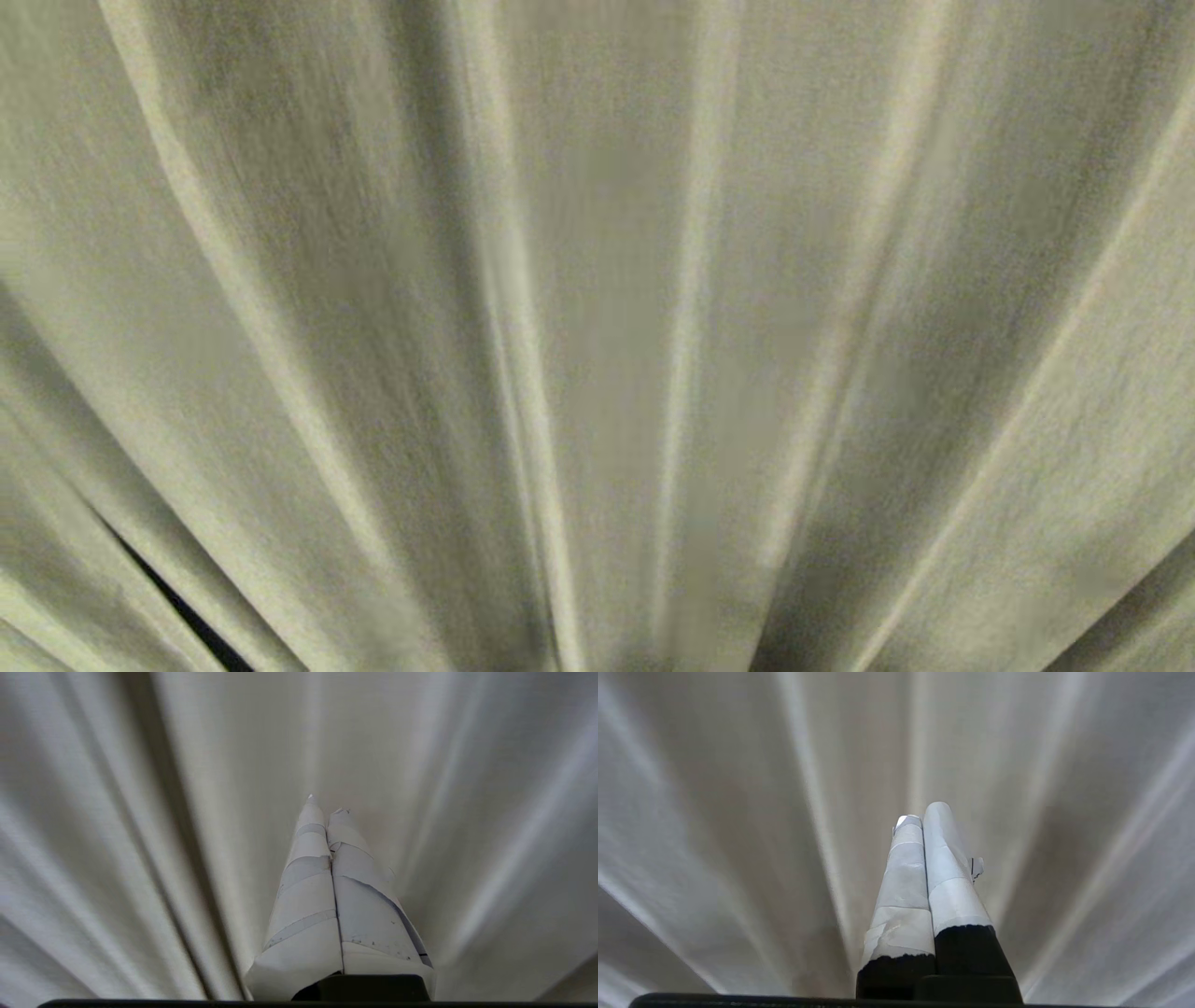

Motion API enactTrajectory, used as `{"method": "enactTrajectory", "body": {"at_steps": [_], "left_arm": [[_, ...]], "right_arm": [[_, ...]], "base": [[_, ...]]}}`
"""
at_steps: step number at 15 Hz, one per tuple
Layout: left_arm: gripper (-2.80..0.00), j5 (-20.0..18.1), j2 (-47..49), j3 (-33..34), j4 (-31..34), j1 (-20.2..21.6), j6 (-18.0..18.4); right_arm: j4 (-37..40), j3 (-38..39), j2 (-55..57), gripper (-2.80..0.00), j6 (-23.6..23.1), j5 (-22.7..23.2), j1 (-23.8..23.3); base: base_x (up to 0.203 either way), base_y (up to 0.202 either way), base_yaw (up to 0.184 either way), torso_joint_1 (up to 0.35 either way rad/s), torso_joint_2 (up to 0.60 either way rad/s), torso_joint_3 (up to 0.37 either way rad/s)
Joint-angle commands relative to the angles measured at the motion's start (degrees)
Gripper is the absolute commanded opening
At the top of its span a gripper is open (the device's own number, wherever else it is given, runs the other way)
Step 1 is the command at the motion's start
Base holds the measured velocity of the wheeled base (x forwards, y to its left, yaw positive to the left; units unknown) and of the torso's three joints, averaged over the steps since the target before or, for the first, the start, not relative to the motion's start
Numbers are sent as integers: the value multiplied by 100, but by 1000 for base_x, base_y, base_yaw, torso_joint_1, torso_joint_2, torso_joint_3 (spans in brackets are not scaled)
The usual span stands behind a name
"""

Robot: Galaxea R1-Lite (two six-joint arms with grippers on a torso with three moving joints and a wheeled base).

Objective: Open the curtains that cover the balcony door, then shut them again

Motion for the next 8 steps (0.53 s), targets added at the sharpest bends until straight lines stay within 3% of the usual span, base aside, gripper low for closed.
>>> {"method": "enactTrajectory", "body": {"at_steps": [1, 8], "left_arm": [[-280, 0, -2, 0, -1, 0, -2], [-280, 0, -2, 0, -1, 0, -2]], "right_arm": [[0, 1, -2, -280, -1, 2, 1], [0, 1, -2, -280, -1, 2, 1]], "base": [[0, 193, 0, 7, 2, 2], [0, 188, 0, 1, 2, 5]]}}
